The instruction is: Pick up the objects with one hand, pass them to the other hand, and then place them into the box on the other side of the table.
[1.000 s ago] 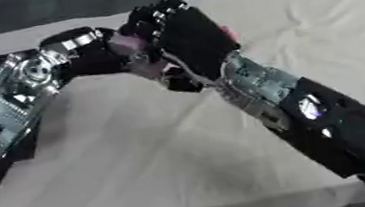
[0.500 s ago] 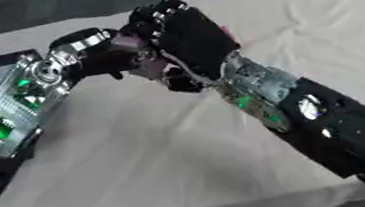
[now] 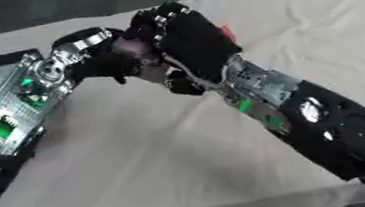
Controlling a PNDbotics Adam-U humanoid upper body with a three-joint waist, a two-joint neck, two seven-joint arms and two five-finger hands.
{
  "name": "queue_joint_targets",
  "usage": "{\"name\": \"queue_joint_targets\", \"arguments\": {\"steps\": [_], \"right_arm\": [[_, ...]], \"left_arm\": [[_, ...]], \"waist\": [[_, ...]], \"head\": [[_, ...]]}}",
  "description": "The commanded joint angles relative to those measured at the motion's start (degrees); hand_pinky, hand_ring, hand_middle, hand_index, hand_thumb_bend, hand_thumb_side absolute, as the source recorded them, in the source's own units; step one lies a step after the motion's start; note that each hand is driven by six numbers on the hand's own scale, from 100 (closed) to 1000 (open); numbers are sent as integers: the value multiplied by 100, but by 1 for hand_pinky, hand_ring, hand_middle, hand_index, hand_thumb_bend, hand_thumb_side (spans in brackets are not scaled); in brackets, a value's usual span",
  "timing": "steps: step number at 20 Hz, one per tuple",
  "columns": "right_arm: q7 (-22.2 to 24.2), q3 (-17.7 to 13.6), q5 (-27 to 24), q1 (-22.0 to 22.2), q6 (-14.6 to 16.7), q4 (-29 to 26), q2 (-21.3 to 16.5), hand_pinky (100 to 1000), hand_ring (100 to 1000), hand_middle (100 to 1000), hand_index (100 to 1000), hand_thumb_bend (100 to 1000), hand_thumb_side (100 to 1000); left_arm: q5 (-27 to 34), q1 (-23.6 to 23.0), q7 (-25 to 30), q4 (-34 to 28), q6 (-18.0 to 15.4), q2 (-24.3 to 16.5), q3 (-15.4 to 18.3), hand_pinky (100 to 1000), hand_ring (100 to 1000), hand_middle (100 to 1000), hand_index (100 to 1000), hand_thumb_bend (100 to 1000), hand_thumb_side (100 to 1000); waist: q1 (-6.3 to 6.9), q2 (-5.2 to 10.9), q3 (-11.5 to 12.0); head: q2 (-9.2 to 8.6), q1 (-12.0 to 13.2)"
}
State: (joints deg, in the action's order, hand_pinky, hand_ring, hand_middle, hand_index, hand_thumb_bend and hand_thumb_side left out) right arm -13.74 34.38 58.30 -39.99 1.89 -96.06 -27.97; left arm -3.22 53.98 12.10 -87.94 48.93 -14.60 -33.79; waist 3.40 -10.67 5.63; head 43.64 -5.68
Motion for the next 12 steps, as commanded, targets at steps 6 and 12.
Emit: {"name": "queue_joint_targets", "arguments": {"steps": [6, 12], "right_arm": [[25, -27, 215, -98, -247, -233, -55, 759, 781, 707, 816, 511, 100], [334, -15, 565, -94, -406, -296, -58, 793, 841, 790, 901, 616, 242]], "left_arm": [[-294, 85, 10, 119, -46, -169, 70, 592, 920, 510, 419, 100, 224], [-577, 78, 147, 267, -101, -192, 105, 590, 911, 490, 403, 100, 195]], "waist": [[32, 216, -11], [32, 221, -31]], "head": [[-34, 0], [-44, -9]]}}
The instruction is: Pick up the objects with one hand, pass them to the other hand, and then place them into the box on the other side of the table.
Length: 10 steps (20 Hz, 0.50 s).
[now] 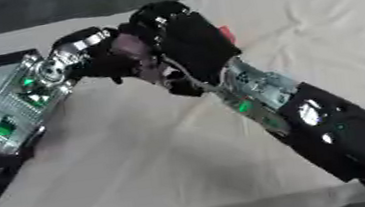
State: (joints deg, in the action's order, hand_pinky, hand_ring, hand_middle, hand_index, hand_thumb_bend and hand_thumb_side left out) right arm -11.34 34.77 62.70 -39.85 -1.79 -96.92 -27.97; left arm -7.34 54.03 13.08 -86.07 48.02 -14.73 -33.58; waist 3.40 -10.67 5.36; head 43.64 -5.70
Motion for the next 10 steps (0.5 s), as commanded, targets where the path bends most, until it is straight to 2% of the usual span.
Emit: {"name": "queue_joint_targets", "arguments": {"steps": [1, 10], "right_arm": [[134, -53, 162, -107, -48, -224, -60, 794, 844, 794, 905, 623, 249], [326, -31, 125, -101, -41, -433, -122, 789, 842, 812, 918, 633, 266]], "left_arm": [[-207, 67, 70, 107, -23, -181, 95, 591, 911, 489, 401, 100, 195], [-534, 2, 50, 355, -205, -269, 301, 590, 916, 485, 394, 100, 198]], "waist": [[32, 222, -7], [33, 218, -19]], "head": [[-43, -11], [-58, -6]]}}
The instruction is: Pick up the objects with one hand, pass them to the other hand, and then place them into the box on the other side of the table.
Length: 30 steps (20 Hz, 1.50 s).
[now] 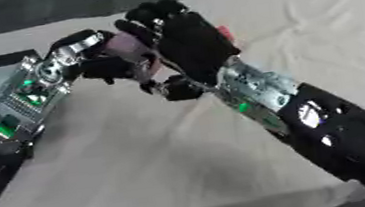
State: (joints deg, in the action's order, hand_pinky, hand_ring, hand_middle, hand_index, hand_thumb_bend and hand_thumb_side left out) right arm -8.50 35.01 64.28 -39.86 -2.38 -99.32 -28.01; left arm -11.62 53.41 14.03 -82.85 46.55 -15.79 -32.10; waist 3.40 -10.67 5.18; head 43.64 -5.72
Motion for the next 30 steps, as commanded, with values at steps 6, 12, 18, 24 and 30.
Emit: {"name": "queue_joint_targets", "arguments": {"steps": [6, 12, 18, 24, 30], "right_arm": [[128, -42, -219, -84, 163, -452, -347, 785, 831, 805, 912, 601, 261], [272, -199, -521, 43, 156, -768, -804, 778, 815, 788, 894, 582, 269], [343, -691, -986, 330, -217, -1319, -1296, 774, 807, 776, 890, 581, 238], [319, -1354, -1492, 632, -774, -1524, -1526, 771, 794, 756, 884, 525, 221], [-27, -2190, -2237, 1007, -1476, -1527, -1402, 778, 781, 723, 868, 363, 242]], "left_arm": [[-78, -66, -284, 193, -193, -424, 606, 587, 929, 491, 397, 100, 212], [168, -102, -414, 104, -198, -843, 1039, 588, 945, 501, 405, 100, 231], [360, -164, -621, 42, -200, -1341, 1434, 587, 954, 508, 414, 100, 239], [452, -356, -860, 254, -177, -1723, 1731, 602, 965, 529, 449, 100, 250], [646, -577, -1073, 349, -320, -1834, 2017, 606, 975, 547, 467, 100, 252]], "waist": [[12, 201, -8], [-40, 135, -37], [-80, -1, -61], [-89, -147, -86], [-148, -293, -136]], "head": [[-44, -22], [-48, 102], [-221, 288], [-359, 472], [-483, 576]]}}
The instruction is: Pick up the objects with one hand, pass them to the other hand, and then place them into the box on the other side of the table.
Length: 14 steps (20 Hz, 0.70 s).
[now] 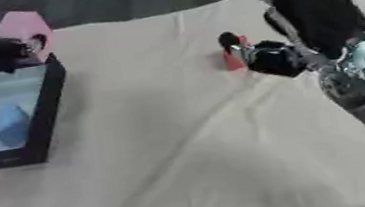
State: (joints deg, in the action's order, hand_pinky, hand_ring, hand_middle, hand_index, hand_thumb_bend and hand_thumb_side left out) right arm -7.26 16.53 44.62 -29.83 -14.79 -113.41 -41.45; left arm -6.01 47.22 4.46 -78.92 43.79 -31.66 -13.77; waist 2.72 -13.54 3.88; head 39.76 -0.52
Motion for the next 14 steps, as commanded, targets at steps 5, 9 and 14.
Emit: {"name": "queue_joint_targets", "arguments": {"steps": [5, 9, 14], "right_arm": [[-475, -665, -560, 107, -427, -118, -105, 777, 778, 718, 867, 347, 234], [-627, -794, -647, 122, -464, -118, -160, 776, 777, 717, 866, 349, 225], [-795, -934, -739, 132, -500, -118, -213, 775, 774, 715, 865, 350, 212]], "left_arm": [[135, -92, -337, 4, -41, -430, 277, 613, 977, 555, 478, 100, 227], [91, -168, -452, 131, -36, -547, 339, 621, 986, 572, 500, 100, 214], [17, -236, -546, 364, -38, -631, 414, 645, 1000, 615, 554, 100, 201]], "waist": [[-100, -101, -29], [-116, -154, -37], [-137, -181, -36]], "head": [[-132, 193], [-155, 318], [-191, 454]]}}
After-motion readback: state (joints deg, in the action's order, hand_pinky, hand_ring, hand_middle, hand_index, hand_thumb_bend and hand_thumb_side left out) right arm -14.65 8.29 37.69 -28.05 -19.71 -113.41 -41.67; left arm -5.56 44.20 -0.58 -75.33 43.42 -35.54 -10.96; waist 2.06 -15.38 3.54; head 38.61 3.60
